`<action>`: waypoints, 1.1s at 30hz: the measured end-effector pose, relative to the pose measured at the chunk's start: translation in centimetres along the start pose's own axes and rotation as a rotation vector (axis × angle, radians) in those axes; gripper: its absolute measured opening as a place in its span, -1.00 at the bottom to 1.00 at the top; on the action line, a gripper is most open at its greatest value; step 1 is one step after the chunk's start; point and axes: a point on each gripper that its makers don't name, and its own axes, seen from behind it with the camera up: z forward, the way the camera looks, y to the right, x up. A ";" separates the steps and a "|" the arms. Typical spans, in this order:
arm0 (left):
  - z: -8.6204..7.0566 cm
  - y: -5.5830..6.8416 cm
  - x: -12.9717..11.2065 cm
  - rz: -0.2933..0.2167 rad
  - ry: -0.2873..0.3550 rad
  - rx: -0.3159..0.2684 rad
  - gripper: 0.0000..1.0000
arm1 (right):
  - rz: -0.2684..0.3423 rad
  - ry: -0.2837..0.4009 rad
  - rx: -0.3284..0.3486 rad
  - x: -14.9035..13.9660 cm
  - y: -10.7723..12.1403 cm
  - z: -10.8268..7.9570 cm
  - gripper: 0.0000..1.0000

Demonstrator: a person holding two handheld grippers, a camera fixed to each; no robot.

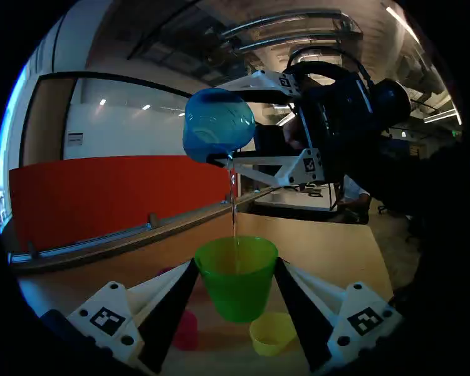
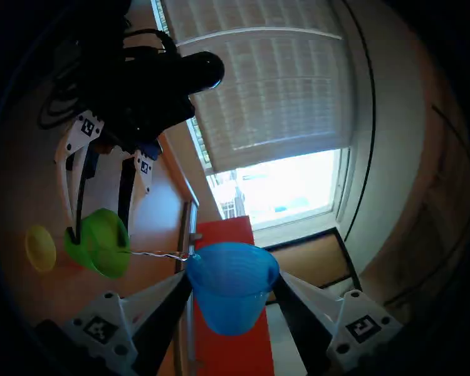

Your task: Pour water

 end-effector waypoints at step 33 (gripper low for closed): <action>-0.1 0.0 0.0 0.001 0.001 0.003 0.74 | -0.055 0.001 -0.016 0.4 0.5 0.0 0.79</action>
